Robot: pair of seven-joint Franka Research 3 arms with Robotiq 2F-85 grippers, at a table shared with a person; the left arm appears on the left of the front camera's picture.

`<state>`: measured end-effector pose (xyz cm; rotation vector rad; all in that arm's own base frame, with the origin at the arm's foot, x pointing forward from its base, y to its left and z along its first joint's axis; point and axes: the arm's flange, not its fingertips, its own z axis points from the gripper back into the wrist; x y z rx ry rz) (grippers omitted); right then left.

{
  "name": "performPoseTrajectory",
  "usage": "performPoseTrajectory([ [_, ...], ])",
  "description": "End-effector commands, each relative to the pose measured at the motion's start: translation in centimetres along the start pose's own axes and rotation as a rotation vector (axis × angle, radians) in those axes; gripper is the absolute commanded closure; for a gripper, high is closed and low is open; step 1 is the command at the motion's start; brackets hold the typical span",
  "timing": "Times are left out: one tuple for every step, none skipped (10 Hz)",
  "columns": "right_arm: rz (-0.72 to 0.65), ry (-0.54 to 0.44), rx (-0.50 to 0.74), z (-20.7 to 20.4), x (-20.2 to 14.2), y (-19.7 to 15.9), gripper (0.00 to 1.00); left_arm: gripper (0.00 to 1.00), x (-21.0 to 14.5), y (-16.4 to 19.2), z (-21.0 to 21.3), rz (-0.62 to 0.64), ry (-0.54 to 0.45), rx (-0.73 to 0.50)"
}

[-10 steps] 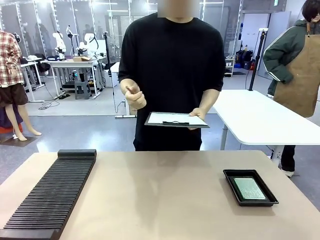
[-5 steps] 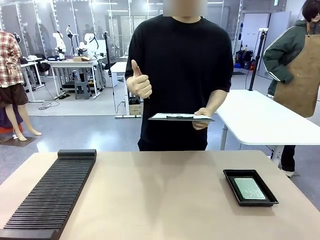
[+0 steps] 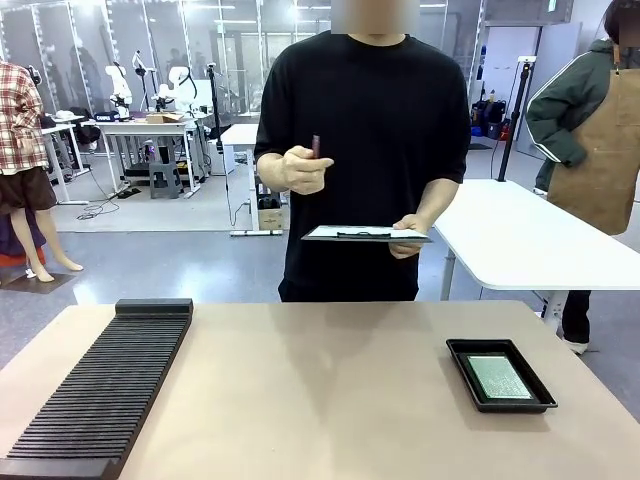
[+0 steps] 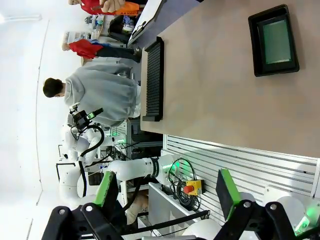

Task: Inspect the PCB.
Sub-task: Place the Blank PCB in the ESD tray.

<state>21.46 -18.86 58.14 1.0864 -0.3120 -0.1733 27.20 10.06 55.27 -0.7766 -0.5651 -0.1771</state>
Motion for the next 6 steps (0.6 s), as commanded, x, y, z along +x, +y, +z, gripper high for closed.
performPoseTrajectory([
  [0.017, -0.001, 0.008, 0.12, -0.11, 0.17, 0.00, 0.00, 0.20, -0.36, 0.33, 0.016, 0.011, 0.019],
  [0.017, -0.001, 0.008, 0.12, -0.11, 0.17, 0.00, 0.00, 0.20, -0.36, 0.33, 0.016, 0.011, 0.019],
  [0.017, -0.001, 0.008, 0.12, -0.11, 0.17, 0.00, 0.00, 0.20, -0.36, 0.33, 0.016, 0.011, 0.019],
  [0.017, -0.001, 0.008, 0.12, -0.11, 0.17, 0.00, 0.00, 0.20, -0.36, 0.33, 0.016, 0.011, 0.019],
  [0.017, -0.001, 0.008, 0.12, -0.11, 0.17, 0.00, 0.00, 0.20, -0.36, 0.33, 0.016, 0.011, 0.019],
  [0.017, -0.001, 0.008, 0.12, -0.11, 0.17, 0.00, 0.00, 0.20, -0.36, 0.33, 0.016, 0.011, 0.019],
])
